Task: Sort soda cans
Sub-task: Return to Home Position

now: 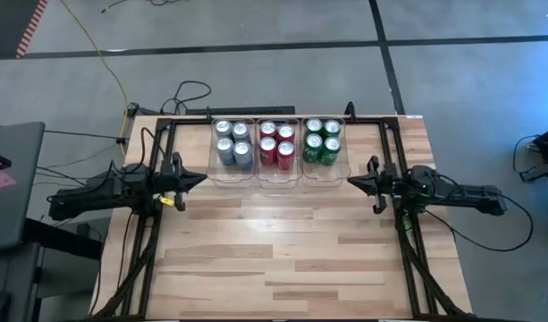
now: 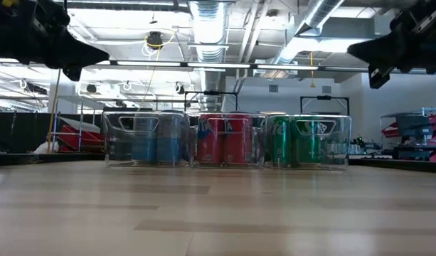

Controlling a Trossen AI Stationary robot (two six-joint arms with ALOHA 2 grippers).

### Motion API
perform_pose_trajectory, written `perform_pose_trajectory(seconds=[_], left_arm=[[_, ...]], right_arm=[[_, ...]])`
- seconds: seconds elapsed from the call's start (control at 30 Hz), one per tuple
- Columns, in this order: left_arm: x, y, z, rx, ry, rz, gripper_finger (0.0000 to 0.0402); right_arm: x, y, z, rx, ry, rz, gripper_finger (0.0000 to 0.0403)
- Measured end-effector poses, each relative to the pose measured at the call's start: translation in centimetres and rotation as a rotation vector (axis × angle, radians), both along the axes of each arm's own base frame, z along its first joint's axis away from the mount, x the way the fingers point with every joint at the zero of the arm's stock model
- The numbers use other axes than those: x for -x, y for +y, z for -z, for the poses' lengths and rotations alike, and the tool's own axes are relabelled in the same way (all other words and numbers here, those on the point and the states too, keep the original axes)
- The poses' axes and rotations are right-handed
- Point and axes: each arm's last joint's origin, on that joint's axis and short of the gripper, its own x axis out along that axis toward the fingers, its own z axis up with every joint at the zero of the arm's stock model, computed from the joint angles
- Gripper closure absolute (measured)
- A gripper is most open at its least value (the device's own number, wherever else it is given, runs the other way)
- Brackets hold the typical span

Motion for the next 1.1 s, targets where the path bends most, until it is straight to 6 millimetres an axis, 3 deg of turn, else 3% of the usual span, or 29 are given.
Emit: perform_pose_trajectory(seconds=[0.1, 0.5, 1.1], left_arm=[[0.0, 0.0, 0.1, -0.004, -0.002, 0.003, 0.0401], [-1.1, -0.2, 3.7, 0.094, -0.049, 0.093, 0.0401], [-0.9, -0.5, 2.8, 0.019, -0.051, 0.125, 0.0401]], right_arm=[[-0.3, 0.0, 1.1, -0.010, -0.021, -0.004, 0.0402], [-0.4, 0.9, 1.1, -0.023, -0.014, -0.109, 0.0402], [-0.4, 1.4, 1.5, -0.011, 0.019, -0.144, 0.0402]])
